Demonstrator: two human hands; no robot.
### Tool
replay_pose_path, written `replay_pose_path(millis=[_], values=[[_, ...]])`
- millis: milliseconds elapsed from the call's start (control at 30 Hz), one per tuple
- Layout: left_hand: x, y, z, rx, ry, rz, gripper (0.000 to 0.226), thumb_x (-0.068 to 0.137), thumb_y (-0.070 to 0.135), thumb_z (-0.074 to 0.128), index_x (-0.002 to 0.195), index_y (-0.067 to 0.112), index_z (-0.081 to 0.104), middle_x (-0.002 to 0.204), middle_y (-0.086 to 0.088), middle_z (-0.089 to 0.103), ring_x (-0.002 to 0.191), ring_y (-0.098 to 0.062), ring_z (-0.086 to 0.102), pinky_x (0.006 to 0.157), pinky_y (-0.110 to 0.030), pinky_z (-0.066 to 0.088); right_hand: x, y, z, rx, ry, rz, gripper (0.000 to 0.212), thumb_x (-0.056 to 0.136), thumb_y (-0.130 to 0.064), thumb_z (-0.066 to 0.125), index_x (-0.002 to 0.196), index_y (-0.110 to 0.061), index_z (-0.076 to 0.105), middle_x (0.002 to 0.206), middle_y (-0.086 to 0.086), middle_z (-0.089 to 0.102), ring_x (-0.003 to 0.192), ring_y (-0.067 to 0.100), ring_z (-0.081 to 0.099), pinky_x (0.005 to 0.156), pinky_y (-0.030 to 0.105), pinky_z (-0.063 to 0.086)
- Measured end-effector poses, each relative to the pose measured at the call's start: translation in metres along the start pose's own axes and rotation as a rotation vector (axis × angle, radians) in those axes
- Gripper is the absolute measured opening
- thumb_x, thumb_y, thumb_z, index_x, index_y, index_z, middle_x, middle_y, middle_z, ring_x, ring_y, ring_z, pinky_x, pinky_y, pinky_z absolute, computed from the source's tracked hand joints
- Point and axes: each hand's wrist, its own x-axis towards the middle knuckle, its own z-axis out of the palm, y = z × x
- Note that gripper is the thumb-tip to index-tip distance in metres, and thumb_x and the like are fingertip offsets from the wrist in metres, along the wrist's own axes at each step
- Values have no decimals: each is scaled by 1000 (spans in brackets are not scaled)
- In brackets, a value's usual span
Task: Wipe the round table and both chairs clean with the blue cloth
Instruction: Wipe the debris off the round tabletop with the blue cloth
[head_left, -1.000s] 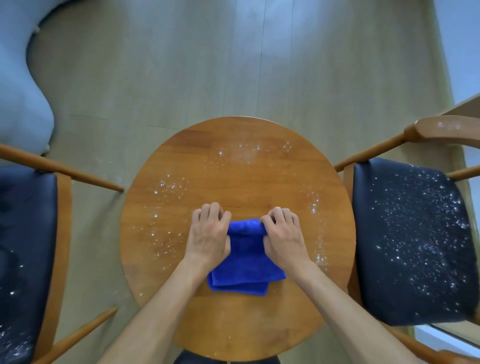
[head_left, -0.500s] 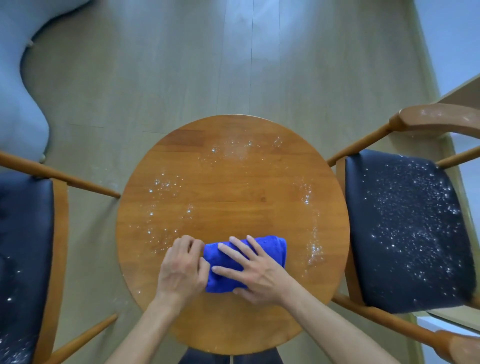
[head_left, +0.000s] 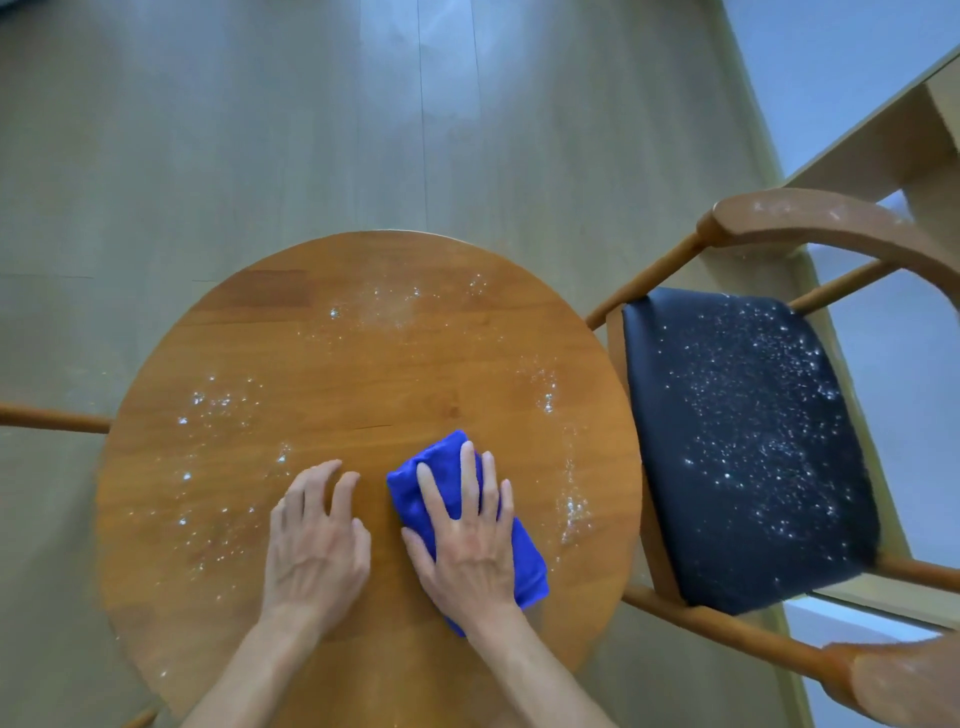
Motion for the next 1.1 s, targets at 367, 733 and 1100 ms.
replay_pose_path(millis=[367, 733, 1100], values=[[34, 15, 32, 214, -200, 119, 68, 89, 48, 30, 142, 10, 46, 153, -23, 29, 139, -44, 27, 110, -64, 23, 17, 160, -15, -8, 237, 627, 42, 86, -23, 68, 124, -9, 61, 136, 28, 47, 98, 46, 55, 77, 50, 46], [31, 4, 51, 222, -179, 137, 66, 97, 51, 13, 148, 12, 28, 157, -22, 18, 145, -41, 16, 113, -63, 16, 48, 22, 4, 108, 267, 233, 48, 92, -42, 53, 133, -18, 54, 146, 19, 41, 115, 37, 51, 87, 45, 44], [32, 2, 53, 204, -146, 123, 66, 96, 54, 9, 149, 16, 26, 159, -18, 14, 146, -39, 13, 114, -62, 15, 93, 176, -20, 42, 225, 712, 49, 88, -28, 64, 134, -14, 54, 144, 24, 40, 109, 47, 50, 83, 52, 42]])
